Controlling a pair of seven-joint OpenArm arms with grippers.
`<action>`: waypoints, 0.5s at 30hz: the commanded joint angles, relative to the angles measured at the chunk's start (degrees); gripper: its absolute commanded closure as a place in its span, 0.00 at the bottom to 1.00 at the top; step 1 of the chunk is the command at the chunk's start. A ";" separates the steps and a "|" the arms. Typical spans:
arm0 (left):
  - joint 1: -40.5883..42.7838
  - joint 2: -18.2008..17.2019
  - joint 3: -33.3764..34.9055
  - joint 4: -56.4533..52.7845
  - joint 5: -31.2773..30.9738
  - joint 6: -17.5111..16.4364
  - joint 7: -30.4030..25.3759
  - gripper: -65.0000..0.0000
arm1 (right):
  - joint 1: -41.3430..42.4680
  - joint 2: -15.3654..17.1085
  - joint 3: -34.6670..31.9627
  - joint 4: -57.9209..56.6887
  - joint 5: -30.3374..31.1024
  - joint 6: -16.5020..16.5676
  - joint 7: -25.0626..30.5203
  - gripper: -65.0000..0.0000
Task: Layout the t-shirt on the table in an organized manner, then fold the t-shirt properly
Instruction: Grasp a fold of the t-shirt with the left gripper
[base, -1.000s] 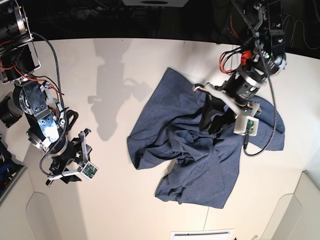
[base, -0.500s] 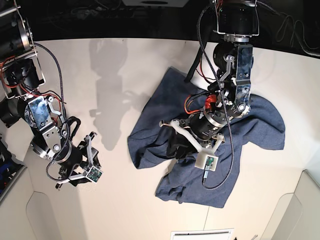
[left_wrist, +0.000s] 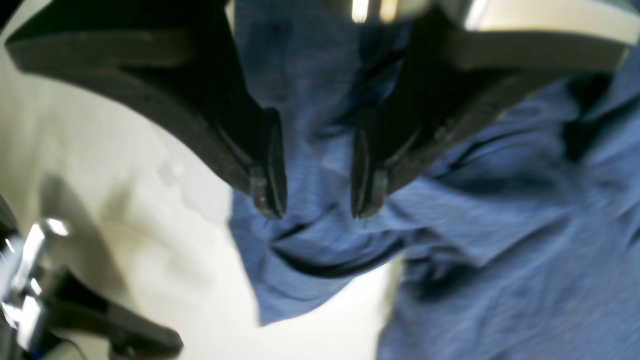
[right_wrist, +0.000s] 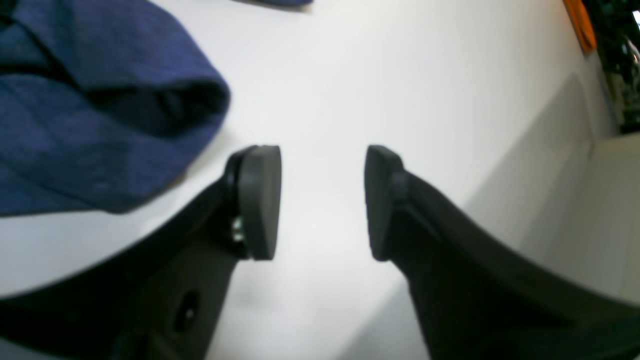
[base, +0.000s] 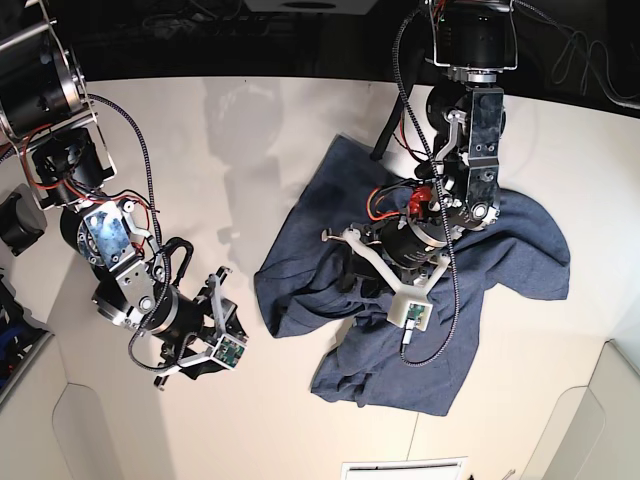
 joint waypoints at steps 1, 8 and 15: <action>-0.90 0.13 0.09 1.07 -0.81 -0.22 -1.01 0.60 | 1.84 -0.13 -0.50 0.76 0.17 -0.44 1.25 0.58; -0.90 0.15 0.09 1.07 -2.78 -0.15 3.50 0.60 | 1.75 -0.79 -5.16 0.61 -5.14 -5.42 0.61 0.58; -0.85 0.15 0.09 4.76 -2.56 0.11 6.64 0.61 | 2.49 -0.76 -5.20 -4.31 -8.41 -12.90 -0.72 0.58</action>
